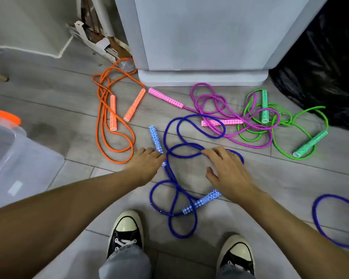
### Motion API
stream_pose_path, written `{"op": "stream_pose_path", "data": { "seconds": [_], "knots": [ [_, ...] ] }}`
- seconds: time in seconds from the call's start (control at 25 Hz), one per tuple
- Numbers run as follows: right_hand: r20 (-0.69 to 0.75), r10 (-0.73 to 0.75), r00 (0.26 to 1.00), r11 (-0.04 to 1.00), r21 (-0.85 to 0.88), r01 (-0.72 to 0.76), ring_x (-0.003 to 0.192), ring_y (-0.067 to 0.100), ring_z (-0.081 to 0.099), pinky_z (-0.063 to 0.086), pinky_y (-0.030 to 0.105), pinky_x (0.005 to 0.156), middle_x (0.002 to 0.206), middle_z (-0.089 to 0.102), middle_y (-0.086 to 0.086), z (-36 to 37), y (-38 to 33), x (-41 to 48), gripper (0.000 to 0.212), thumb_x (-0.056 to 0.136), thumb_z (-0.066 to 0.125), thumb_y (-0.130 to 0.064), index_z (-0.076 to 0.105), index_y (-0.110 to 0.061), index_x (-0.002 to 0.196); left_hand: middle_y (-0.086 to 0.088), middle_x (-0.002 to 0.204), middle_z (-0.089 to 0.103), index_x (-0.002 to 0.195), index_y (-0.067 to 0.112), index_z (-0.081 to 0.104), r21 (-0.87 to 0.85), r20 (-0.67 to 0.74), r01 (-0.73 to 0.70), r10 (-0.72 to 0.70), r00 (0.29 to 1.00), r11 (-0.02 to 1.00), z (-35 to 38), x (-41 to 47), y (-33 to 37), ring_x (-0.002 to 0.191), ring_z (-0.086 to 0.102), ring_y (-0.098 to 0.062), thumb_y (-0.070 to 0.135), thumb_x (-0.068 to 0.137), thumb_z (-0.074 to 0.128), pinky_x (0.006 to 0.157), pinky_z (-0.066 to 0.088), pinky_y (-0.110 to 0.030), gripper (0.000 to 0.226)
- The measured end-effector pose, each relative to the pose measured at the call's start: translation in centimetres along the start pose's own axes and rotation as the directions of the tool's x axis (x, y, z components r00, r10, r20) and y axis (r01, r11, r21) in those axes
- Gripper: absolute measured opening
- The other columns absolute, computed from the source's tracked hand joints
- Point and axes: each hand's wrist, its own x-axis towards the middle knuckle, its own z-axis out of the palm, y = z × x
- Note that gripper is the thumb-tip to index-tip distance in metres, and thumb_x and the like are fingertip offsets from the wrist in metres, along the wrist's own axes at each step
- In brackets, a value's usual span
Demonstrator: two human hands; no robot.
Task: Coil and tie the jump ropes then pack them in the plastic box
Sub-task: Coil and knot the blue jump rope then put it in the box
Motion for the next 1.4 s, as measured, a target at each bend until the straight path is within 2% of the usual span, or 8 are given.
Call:
{"op": "stream_pose_path", "data": {
  "seconds": [0.24,0.52,0.6,0.72,0.88,1.08,1.28,1.4],
  "knots": [
    [0.018,-0.018,1.0,1.0,-0.02,0.018,0.105,0.028,0.059,0.049,0.046,0.089,0.121,0.054,0.004,0.1,0.3,2.0,0.049,0.087,0.061,-0.021,0.053,-0.02,0.136,-0.01,0.128,0.052,0.138,0.028,0.042,0.145,0.025,-0.012,0.009,1.0,0.989,2.3,1.0,0.0,0.108,0.055,-0.034,0.013,0.086,0.059,0.081,0.042,-0.044,0.057],
    [0.078,0.023,0.997,1.0,0.002,-0.023,0.103,0.027,0.059,0.052,0.045,0.086,0.126,0.051,0.001,-0.9,-0.1,2.6,0.051,0.091,0.059,-0.027,0.048,-0.026,0.14,-0.012,0.102,0.068,0.091,0.019,0.072,0.215,0.028,-0.109,0.106,0.994,0.971,2.6,1.8,0.7,0.085,0.064,-0.033,0.014,0.065,0.077,0.068,0.05,-0.045,0.027],
    [0.088,0.041,0.995,0.999,0.009,-0.042,0.106,0.026,0.058,0.052,0.043,0.088,0.129,0.051,0.0,-1.1,-0.3,2.7,0.051,0.093,0.058,-0.028,0.046,-0.027,0.143,-0.011,0.096,0.069,0.095,0.017,0.07,0.22,-0.009,-0.124,0.129,0.992,0.968,3.0,1.5,0.4,0.087,0.065,-0.032,0.013,0.072,0.071,0.076,0.052,-0.05,0.024],
    [0.104,0.05,0.993,0.999,0.005,-0.051,0.107,0.027,0.058,0.053,0.044,0.088,0.13,0.05,-0.001,-1.4,-0.8,2.8,0.051,0.094,0.056,-0.03,0.043,-0.03,0.144,-0.015,0.124,0.058,0.132,0.014,0.051,0.136,0.102,-0.172,0.159,0.982,0.976,2.5,0.6,0.0,0.112,0.056,-0.034,0.012,0.096,0.048,0.096,0.043,-0.052,0.036],
    [0.217,0.046,0.975,0.999,0.015,-0.051,0.112,0.03,0.056,0.051,0.048,0.092,0.13,0.05,-0.002,-2.3,-2.4,3.3,0.051,0.094,0.054,-0.032,0.04,-0.033,0.143,-0.011,0.123,0.053,0.13,0.015,0.049,-0.18,0.055,-0.102,0.114,0.992,0.978,-2.1,-0.7,-0.3,0.111,0.052,-0.031,0.023,0.102,0.043,0.085,0.041,-0.039,0.03],
    [0.24,0.021,0.971,0.948,0.304,-0.096,0.108,0.015,0.061,0.053,0.037,0.093,0.122,0.062,-0.004,-6.6,-6.0,3.9,0.041,0.089,0.06,-0.025,0.054,-0.03,0.13,-0.01,0.095,0.066,0.096,0.012,0.059,-0.654,0.016,0.066,-0.074,0.997,0.754,-11.6,-2.5,0.0,0.093,0.059,-0.032,0.016,0.097,0.047,0.078,0.044,-0.038,0.012],
    [0.209,-0.039,0.977,0.685,0.718,-0.127,0.091,0.016,0.068,0.051,0.033,0.089,0.094,0.074,0.005,-12.4,-10.1,2.8,0.014,0.099,0.056,-0.012,0.064,-0.012,0.11,0.001,0.056,0.05,0.064,0.014,0.054,-0.956,-0.004,0.058,-0.21,0.978,0.286,-22.9,-5.0,1.1,0.052,0.047,-0.02,0.023,0.084,0.046,0.058,0.051,-0.04,0.024],
    [0.16,0.008,0.987,0.593,0.794,-0.133,0.075,0.024,0.068,0.054,0.03,0.078,0.067,0.065,0.013,-17.2,-11.6,1.2,0.032,0.107,0.046,-0.028,0.068,-0.007,0.097,0.004,0.054,0.049,0.065,0.015,0.056,-0.952,-0.128,-0.037,-0.284,0.95,0.305,-29.3,-7.8,1.2,0.047,0.046,-0.016,0.03,0.093,0.054,0.05,0.045,-0.029,0.032]
  ]
}}
